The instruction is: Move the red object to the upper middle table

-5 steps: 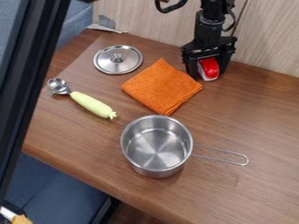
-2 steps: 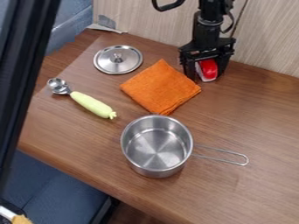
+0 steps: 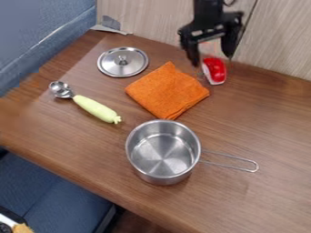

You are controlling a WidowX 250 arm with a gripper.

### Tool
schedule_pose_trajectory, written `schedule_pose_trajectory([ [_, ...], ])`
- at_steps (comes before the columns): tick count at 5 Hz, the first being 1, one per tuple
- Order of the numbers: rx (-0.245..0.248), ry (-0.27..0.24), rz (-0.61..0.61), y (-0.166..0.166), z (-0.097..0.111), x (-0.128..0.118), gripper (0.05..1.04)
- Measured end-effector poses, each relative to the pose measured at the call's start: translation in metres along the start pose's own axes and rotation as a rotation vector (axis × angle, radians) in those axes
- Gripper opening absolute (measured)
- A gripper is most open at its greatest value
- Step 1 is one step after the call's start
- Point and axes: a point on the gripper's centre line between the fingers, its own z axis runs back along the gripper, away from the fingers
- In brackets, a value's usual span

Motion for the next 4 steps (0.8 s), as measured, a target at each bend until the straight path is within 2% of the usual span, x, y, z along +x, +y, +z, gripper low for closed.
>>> schedule_pose_trajectory([
  [1,-0.009,-0.048,0.034,0.019,0.026,-0.003,0.999],
  [2,-0.006,-0.057,0.042,0.043,0.038,-0.015,0.999],
  [3,0.022,-0.047,0.031,0.063,0.033,-0.023,0.999],
  [4,0.022,-0.046,0.027,0.063,0.033,-0.024,0.999],
])
